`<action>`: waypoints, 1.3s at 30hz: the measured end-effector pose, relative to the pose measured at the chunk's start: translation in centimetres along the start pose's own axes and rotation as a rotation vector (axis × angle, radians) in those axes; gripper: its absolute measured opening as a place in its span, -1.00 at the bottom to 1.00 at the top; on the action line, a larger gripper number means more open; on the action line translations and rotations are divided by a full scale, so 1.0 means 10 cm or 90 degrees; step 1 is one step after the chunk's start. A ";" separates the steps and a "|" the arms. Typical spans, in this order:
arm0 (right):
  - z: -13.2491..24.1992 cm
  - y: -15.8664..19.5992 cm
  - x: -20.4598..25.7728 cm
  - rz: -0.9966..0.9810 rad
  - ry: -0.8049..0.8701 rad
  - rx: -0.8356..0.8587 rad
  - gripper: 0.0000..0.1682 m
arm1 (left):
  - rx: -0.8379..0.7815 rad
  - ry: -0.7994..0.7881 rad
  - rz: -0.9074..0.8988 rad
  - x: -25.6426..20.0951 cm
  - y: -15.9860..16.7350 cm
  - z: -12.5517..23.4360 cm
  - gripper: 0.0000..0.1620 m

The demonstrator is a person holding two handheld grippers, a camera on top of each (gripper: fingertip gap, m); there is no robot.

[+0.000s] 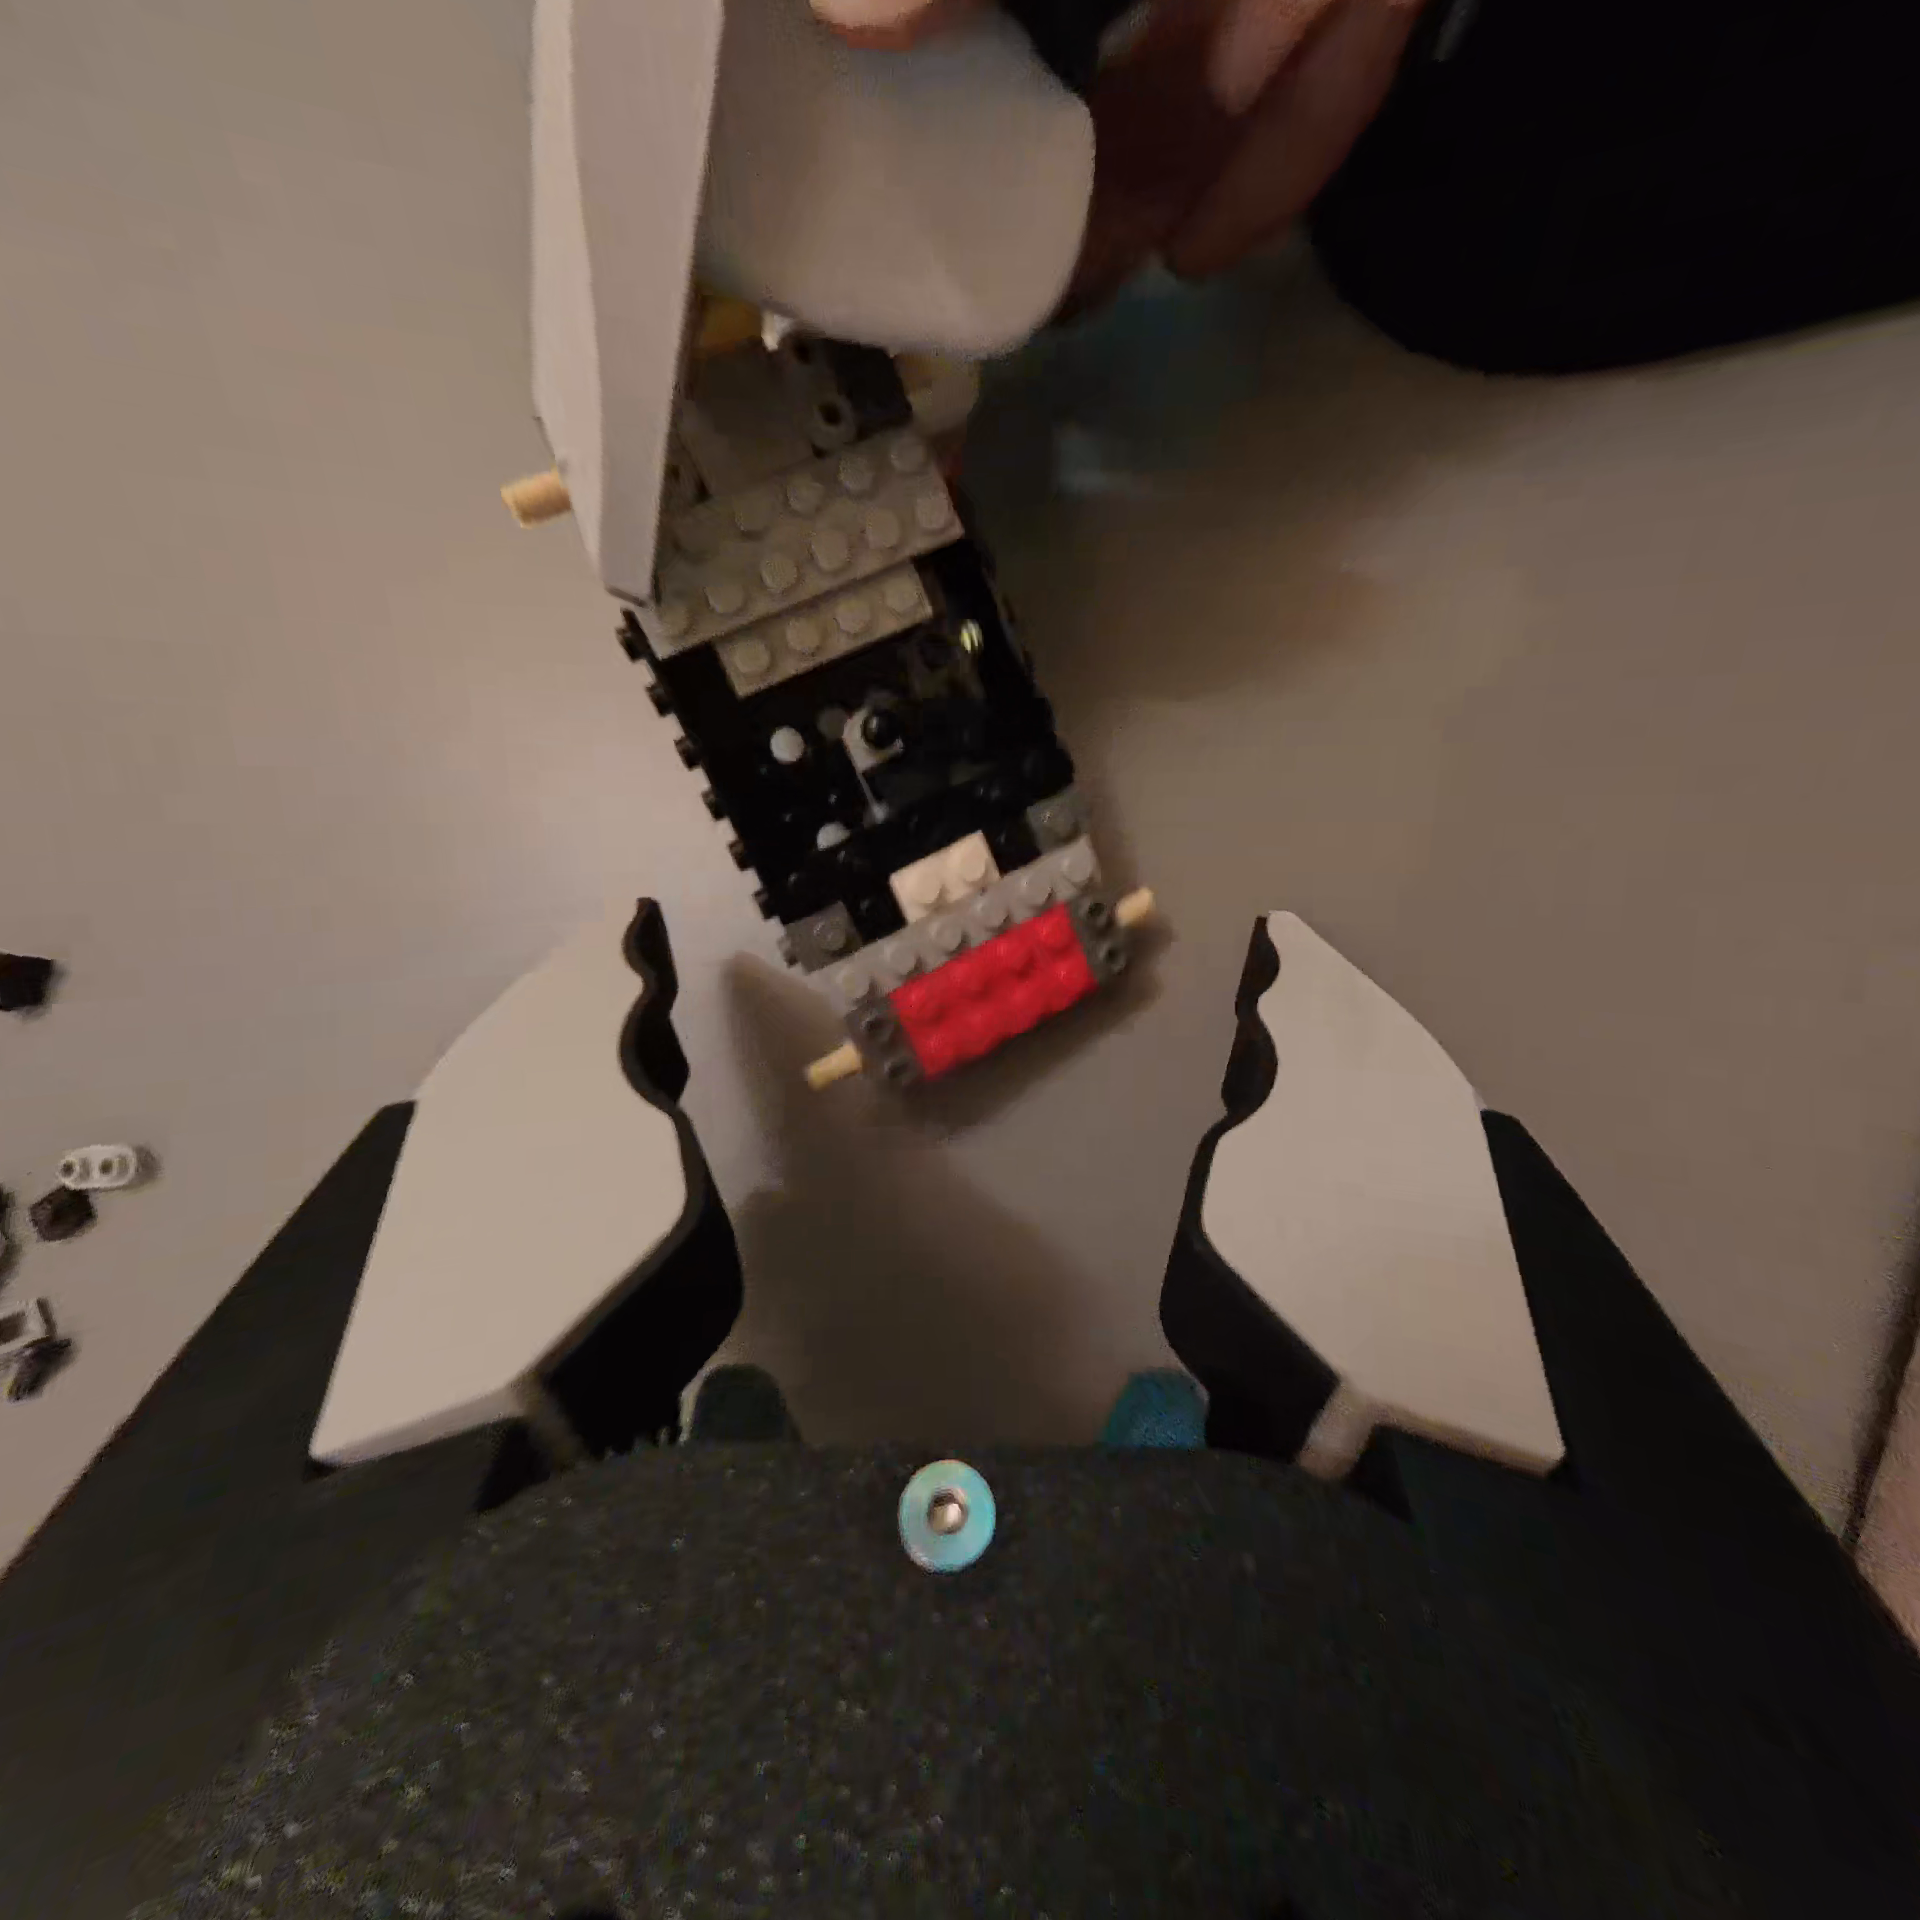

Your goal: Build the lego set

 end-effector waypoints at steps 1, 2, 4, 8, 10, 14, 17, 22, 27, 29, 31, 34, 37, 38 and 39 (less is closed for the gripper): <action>0.00 -0.01 -0.01 -0.007 0.006 -0.014 -0.74 | -0.008 -0.014 0.011 0.00 -0.03 -0.02 0.25; -0.01 -0.02 -0.02 -0.012 0.008 -0.028 -0.74 | -0.010 -0.028 0.015 0.02 -0.06 -0.05 0.21; -0.02 -0.03 -0.02 -0.014 0.009 -0.044 -0.73 | 0.001 -0.063 -0.008 0.08 -0.06 -0.08 0.06; 0.05 -0.07 0.02 0.044 -0.009 -0.059 -0.68 | 0.019 -0.046 -0.025 0.14 -0.02 -0.03 -0.20; 0.14 -0.11 0.03 0.114 -0.006 -0.054 -0.59 | 0.020 -0.002 -0.025 0.14 0.01 -0.01 -0.22; 0.36 -0.16 0.07 0.384 0.051 -0.004 -0.51 | 0.036 0.068 0.005 0.23 0.07 0.03 -0.24; 0.40 -0.07 0.10 0.546 0.104 0.058 -0.42 | 0.068 0.102 0.006 0.33 0.11 0.04 -0.24; 0.23 0.11 0.02 0.668 0.162 0.135 -0.37 | 0.065 0.100 0.000 0.47 0.11 0.00 -0.12; 0.00 0.13 -0.08 0.670 0.191 0.163 -0.37 | 0.045 0.080 0.005 0.48 0.14 0.04 -0.11; -0.04 0.10 -0.12 0.674 0.212 0.155 -0.41 | 0.038 0.075 0.006 0.47 0.15 0.05 -0.17; -0.06 0.08 -0.13 0.664 0.220 0.142 -0.50 | 0.023 0.056 -0.001 0.50 0.14 0.04 -0.27; -0.04 0.05 -0.16 0.663 0.239 0.120 -0.55 | 0.010 0.044 0.002 0.55 0.13 0.03 -0.28; -0.05 0.04 -0.18 0.644 0.239 0.100 -0.58 | -0.002 0.036 -0.009 0.60 0.14 0.04 -0.29; -0.05 0.03 -0.18 0.641 0.240 0.095 -0.59 | -0.007 0.030 -0.017 0.62 0.14 0.04 -0.29; -0.04 0.03 -0.19 0.642 0.242 0.092 -0.59 | -0.012 0.022 -0.024 0.64 0.15 0.05 -0.30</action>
Point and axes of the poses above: each gripper's, where its closed fingertips meet, z back along the fingers, y out of its underside, x = y × z across the jaws, the point moved 4 cm from there along z, back along the fingers, and after that the axes turned 8 degrees about -x, right-handed, at the moved point
